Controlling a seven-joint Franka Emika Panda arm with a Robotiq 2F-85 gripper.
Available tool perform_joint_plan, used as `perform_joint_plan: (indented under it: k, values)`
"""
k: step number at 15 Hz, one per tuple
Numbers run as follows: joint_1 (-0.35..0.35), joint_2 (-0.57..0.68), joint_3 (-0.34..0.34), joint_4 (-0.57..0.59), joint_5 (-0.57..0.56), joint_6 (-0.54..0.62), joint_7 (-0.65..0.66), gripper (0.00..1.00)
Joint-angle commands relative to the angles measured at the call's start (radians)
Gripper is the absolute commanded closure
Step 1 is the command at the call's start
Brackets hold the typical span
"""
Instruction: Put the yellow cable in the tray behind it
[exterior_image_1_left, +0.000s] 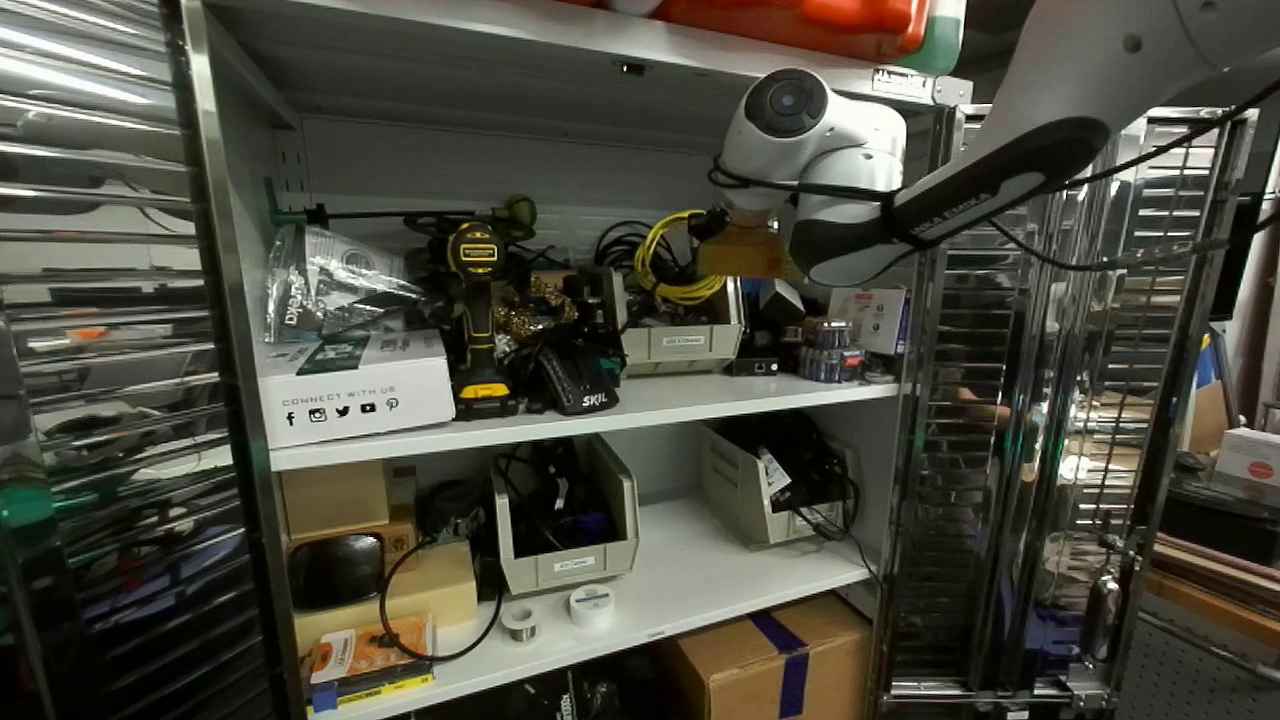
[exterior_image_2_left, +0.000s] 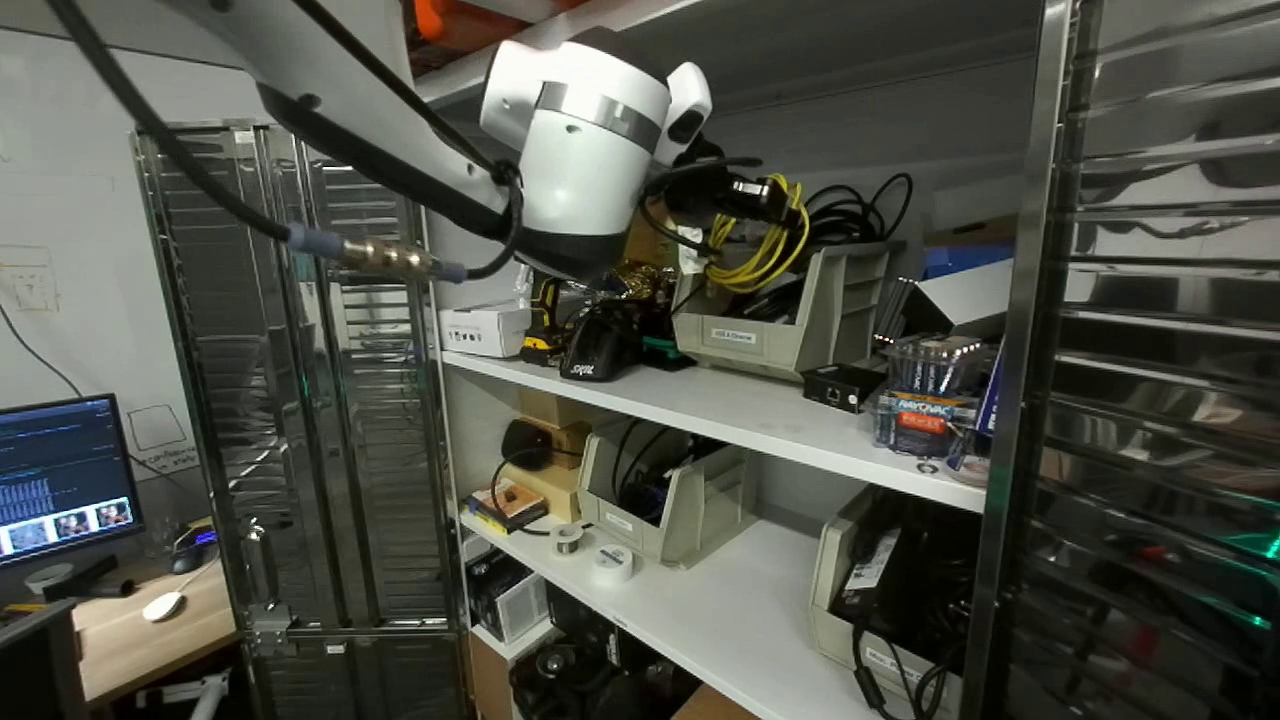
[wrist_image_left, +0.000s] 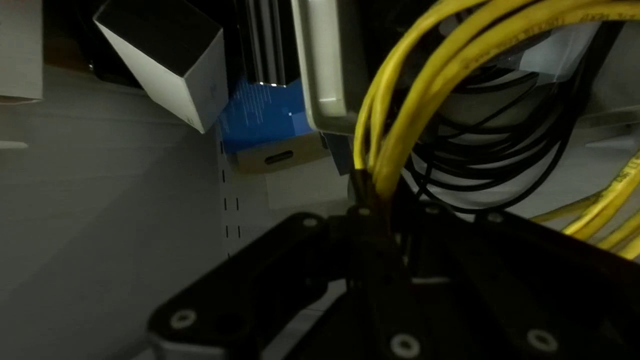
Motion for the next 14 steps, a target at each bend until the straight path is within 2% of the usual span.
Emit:
perform_joint_plan:
  k: [1, 14]
  values:
    - [0.019, 0.139, 0.008, 0.222, 0.020, -0.053, -0.027, 0.92]
    - [0.023, 0.370, 0.019, 0.541, 0.062, -0.305, -0.218, 0.92]
